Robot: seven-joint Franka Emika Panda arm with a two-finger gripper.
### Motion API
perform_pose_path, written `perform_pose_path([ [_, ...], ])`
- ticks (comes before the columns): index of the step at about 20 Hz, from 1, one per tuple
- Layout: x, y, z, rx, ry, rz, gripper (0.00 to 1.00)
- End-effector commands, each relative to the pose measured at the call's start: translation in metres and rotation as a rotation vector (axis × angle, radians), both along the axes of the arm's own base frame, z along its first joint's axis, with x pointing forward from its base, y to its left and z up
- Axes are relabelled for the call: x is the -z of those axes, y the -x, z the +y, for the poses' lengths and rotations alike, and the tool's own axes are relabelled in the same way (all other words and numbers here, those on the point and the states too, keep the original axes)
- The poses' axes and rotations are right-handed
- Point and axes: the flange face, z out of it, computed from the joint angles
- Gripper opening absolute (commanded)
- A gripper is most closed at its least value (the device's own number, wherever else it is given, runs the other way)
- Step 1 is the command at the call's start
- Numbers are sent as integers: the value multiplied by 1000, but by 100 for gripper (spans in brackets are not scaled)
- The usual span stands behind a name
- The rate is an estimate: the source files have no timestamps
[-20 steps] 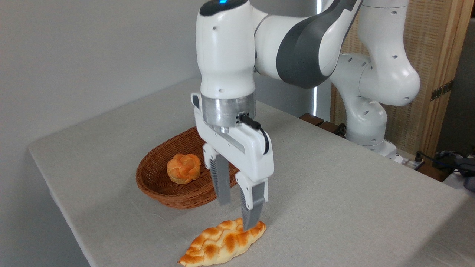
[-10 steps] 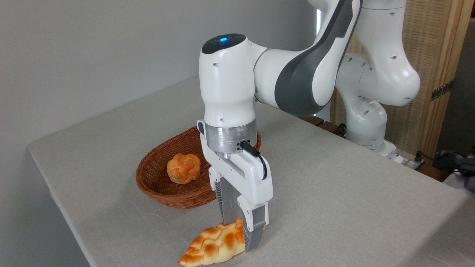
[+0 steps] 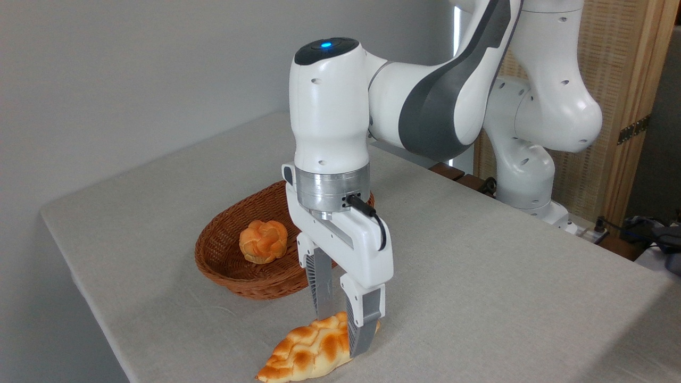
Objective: Put bread into the basket
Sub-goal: 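Close the gripper on the end of the braided loaf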
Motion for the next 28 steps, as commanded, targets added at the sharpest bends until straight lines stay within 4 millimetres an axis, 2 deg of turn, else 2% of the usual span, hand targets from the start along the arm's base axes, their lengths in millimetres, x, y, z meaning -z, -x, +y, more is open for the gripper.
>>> perform_pose_path([
  [1,-5,2,8,5,-8,-24,100],
  [5,2,0,3,-1,9,-15,100],
  [8,0,-2,2,-46,80,-52,100],
  [12,1,-4,2,-52,85,-59,100],
  [19,21,-7,-3,-41,81,-25,100],
  [28,28,-10,-10,-33,80,-23,100],
])
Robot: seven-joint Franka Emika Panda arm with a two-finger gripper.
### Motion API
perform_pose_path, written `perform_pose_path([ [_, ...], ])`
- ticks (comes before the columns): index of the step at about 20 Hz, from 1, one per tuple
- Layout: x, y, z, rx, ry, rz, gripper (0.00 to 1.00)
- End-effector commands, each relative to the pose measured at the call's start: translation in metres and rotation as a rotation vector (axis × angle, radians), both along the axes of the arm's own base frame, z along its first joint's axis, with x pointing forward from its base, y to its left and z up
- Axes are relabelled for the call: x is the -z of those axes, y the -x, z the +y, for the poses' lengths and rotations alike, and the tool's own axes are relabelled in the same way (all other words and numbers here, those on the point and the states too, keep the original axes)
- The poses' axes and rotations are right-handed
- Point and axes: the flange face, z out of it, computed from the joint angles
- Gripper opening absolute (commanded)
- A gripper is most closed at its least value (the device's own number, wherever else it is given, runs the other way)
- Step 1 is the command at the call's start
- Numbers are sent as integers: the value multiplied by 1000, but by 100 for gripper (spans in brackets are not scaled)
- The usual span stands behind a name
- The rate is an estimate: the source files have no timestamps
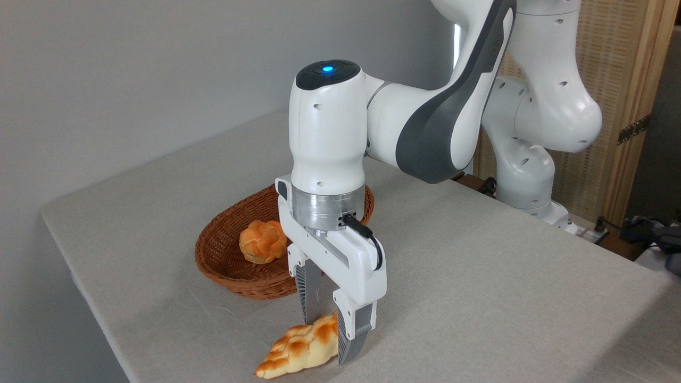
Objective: Put bread into the basket
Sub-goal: 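Close the gripper on the end of the braided loaf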
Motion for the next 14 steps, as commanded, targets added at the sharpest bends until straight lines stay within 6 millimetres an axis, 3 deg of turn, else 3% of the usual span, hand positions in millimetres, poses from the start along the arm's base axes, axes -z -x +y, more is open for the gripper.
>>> perform_pose_path([
  [1,9,-1,-2,4,9,-7,100],
  [4,13,-1,-4,7,9,1,99],
  [7,14,-1,-5,13,9,3,68],
  [9,14,-1,-6,16,9,4,56],
  [14,14,-1,-6,18,8,4,51],
])
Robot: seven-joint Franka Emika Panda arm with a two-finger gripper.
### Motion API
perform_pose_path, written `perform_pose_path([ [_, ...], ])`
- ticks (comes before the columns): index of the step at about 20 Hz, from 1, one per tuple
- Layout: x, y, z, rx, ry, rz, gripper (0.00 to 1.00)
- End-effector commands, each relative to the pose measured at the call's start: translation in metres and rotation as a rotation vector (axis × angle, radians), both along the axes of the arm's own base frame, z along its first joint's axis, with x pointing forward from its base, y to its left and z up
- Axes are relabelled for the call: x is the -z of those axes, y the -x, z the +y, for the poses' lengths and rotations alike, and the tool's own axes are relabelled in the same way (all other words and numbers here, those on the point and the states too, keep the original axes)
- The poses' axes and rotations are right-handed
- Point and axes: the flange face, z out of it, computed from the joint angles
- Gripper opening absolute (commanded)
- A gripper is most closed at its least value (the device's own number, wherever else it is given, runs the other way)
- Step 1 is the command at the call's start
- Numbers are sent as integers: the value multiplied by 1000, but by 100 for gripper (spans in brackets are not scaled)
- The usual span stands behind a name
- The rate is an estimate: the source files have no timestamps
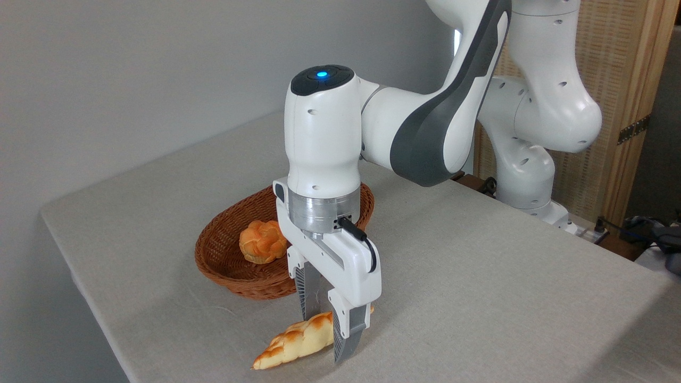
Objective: Put bread into the basket
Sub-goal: 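Close the gripper on the end of the braided loaf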
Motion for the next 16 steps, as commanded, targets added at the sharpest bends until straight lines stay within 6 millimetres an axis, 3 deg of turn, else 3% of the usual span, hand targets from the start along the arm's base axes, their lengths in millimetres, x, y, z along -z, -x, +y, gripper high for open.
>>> perform_pose_path([
  [1,7,0,1,5,8,-8,47],
  [16,8,0,0,10,8,-3,36],
])
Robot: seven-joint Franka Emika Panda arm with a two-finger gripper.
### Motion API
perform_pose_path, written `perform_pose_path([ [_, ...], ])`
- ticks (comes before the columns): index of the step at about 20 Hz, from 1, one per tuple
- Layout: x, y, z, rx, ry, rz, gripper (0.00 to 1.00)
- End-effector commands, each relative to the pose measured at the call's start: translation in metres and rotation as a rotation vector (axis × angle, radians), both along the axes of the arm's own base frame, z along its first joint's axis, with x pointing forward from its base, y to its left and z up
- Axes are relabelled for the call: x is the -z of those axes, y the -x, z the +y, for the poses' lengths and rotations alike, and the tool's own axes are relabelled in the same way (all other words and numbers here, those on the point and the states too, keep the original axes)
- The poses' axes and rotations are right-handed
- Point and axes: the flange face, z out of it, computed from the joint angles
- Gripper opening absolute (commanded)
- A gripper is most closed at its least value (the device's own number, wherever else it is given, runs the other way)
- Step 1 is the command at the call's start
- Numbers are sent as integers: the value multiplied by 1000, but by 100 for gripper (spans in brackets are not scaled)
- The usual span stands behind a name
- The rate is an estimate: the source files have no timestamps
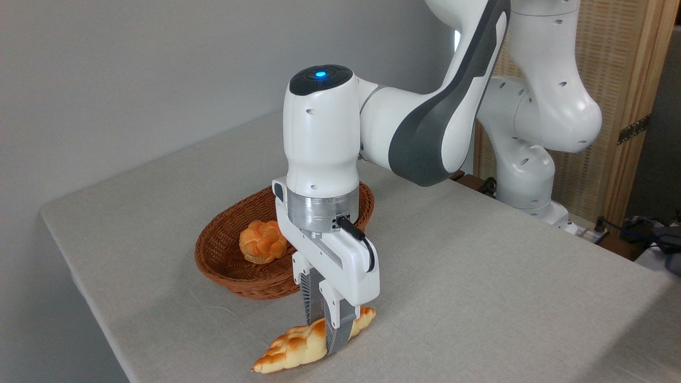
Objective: Put bread into the basket
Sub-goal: 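Close the gripper on the end of the braided loaf, then lift the braided loaf and carry it over the basket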
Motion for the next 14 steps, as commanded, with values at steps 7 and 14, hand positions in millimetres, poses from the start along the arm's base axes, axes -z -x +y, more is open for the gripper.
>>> perform_pose_path([
  [7,7,1,2,6,8,-2,36],
  [14,-12,0,8,-4,8,-36,36],
])
